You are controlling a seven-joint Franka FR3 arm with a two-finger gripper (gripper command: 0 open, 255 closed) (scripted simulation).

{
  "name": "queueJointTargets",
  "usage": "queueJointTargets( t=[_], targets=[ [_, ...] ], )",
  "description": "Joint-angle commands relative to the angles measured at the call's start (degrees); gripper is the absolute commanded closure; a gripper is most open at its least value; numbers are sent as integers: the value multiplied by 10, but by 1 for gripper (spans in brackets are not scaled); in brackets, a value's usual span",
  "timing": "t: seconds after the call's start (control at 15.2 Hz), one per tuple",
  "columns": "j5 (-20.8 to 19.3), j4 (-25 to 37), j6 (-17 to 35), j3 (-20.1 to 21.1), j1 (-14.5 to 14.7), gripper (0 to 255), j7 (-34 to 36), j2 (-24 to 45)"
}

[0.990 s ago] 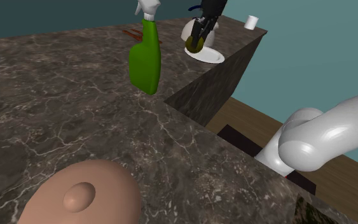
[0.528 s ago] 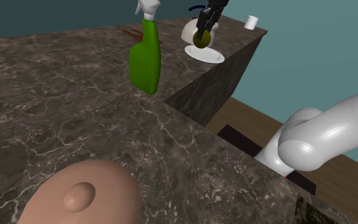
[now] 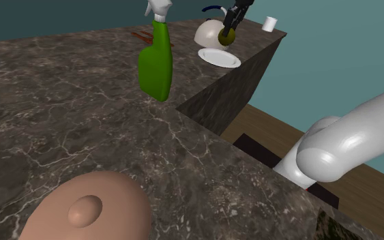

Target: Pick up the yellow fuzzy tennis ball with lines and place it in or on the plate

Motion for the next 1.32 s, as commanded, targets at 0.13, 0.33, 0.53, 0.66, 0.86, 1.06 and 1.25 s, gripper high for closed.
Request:
queueJointTargets(
  t=[0.13, 0.33, 0.53, 0.66, 0.86, 1.06, 1.25],
  targets=[
    [3, 6, 15, -21, -8, 255, -30, 18],
    [2, -19, 38, -22, -9, 255, -28, 16],
    [1, -43, 61, -23, -9, 255, -27, 15],
    [0, -58, 76, -23, -10, 255, -26, 15],
    [-1, -81, 99, -24, -11, 255, -25, 16],
    [-1, -92, 111, -25, -11, 255, -24, 17],
    [-1, -92, 111, -25, -11, 255, -25, 17]
  ],
)
